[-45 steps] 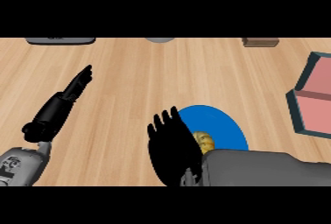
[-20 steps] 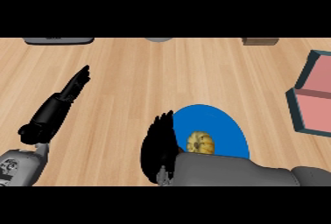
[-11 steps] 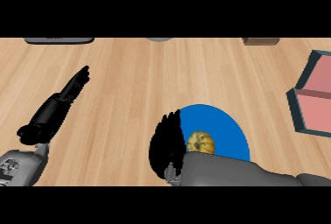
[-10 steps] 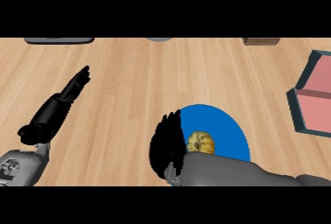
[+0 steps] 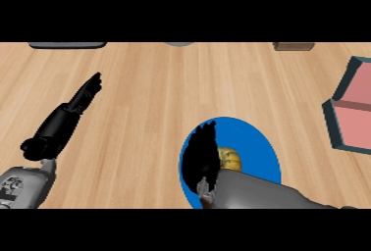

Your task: Pick the squash from the plate and place it in the cardboard box

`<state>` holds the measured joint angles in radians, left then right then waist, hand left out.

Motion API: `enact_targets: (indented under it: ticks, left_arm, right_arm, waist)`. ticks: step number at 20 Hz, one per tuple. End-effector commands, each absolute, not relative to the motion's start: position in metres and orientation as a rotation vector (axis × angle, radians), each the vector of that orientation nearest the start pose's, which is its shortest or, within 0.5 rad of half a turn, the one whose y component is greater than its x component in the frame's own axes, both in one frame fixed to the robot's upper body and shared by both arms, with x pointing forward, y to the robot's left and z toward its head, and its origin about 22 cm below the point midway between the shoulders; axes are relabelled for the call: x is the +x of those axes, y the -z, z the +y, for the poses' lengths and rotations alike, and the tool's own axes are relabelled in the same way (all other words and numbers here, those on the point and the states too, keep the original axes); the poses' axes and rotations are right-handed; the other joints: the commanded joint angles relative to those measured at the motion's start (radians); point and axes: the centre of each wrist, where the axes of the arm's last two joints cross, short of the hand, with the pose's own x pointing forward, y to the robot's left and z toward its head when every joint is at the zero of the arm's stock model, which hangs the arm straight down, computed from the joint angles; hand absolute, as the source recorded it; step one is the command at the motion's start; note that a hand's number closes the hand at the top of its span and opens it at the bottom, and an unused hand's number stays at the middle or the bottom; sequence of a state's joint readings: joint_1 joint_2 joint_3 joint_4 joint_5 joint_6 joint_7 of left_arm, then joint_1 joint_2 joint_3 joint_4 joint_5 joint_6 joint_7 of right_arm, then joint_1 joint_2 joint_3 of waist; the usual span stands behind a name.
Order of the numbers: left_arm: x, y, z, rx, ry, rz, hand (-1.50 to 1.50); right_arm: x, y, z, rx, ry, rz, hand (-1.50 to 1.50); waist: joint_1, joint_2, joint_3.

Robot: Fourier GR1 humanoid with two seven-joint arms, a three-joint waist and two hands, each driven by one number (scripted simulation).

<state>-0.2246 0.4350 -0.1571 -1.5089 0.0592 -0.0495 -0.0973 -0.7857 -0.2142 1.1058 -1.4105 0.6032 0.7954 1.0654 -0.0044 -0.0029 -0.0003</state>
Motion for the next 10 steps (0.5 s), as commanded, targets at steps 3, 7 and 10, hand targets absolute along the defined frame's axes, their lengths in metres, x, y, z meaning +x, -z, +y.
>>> enact_targets:
  ticks: [3, 7, 10]
  left_arm:
    - [0.289, -0.069, 0.264, 0.117, 0.516, -1.744, 0.00]
    - [0.299, -0.074, 0.285, 0.102, 0.508, -1.746, 0.00]
    - [0.303, -0.063, 0.270, 0.122, 0.527, -1.763, 0.00]
  right_arm:
    - [0.245, -0.063, -0.025, -1.277, -2.023, -0.462, -1.50]
    - [0.241, -0.055, -0.022, -1.218, -2.029, -0.461, -1.50]
    - [0.238, -0.049, -0.041, -1.186, -2.130, -0.479, 1.50]
  waist:
    - [0.001, 0.000, 0.000]
    - [0.003, 0.002, 0.000]
    - [0.002, 0.003, 0.000]
